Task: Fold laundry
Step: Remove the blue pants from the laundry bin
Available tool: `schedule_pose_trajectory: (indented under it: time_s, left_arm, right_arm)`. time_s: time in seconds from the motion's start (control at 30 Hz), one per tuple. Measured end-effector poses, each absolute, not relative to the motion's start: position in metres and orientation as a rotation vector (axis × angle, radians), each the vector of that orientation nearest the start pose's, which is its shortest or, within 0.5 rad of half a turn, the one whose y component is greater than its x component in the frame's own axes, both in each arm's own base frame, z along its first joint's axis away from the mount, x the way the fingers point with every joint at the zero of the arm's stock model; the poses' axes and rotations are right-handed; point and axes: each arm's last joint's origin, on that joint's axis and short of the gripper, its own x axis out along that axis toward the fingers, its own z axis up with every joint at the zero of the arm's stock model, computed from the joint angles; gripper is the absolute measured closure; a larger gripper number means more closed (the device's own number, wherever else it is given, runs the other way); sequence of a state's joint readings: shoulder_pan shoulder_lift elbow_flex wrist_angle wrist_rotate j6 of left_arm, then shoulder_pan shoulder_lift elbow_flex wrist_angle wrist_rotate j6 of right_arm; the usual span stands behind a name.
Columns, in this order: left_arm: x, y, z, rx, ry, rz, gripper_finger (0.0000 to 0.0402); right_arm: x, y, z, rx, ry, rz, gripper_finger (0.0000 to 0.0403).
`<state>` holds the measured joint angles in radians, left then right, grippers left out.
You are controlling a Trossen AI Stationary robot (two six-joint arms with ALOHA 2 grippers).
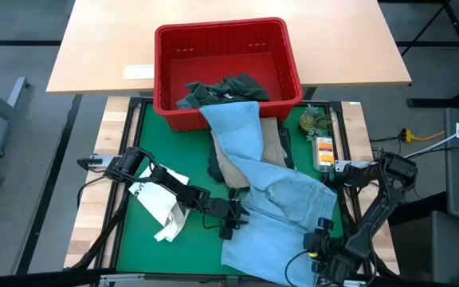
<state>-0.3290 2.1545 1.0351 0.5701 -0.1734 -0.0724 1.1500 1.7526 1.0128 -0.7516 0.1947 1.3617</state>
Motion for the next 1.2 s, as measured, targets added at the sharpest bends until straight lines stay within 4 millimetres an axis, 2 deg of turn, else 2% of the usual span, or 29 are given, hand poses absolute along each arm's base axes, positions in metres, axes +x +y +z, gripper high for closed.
schedule_pose_trajectory:
  time_s: [0.17, 0.27, 0.53, 0.67, 0.83, 1.03, 1.2]
  left_arm:
    - [0.387, -0.127, 0.078, 0.070, 0.552, -0.132, 0.0265]
    - [0.385, -0.126, 0.085, 0.075, 0.568, -0.131, 0.0265]
    - [0.374, -0.122, 0.106, 0.110, 0.687, -0.125, 0.0265]
    - [0.371, -0.121, 0.121, 0.107, 0.673, -0.125, 0.0265]
    - [0.368, -0.122, 0.153, 0.079, 0.586, -0.146, 0.0265]
    - [0.358, -0.142, 0.170, 0.054, 0.542, -0.270, 0.0265]
    - [0.347, -0.168, 0.168, 0.075, 0.550, -0.343, 0.0265]
  right_arm:
    - [0.126, 0.268, 0.144, 0.196, 1.382, -0.141, 0.0231]
    - [0.126, 0.271, 0.147, 0.201, 1.389, -0.136, 0.0231]
    - [0.134, 0.285, 0.170, 0.196, 1.298, -0.102, 0.0231]
    - [0.136, 0.288, 0.185, 0.164, 1.287, -0.115, 0.0231]
    - [0.141, 0.295, 0.208, 0.159, 1.213, -0.123, 0.0231]
    - [0.154, 0.311, 0.225, 0.263, 0.978, -0.058, 0.0231]
    - [0.167, 0.327, 0.219, 0.223, 0.805, 0.012, 0.0231]
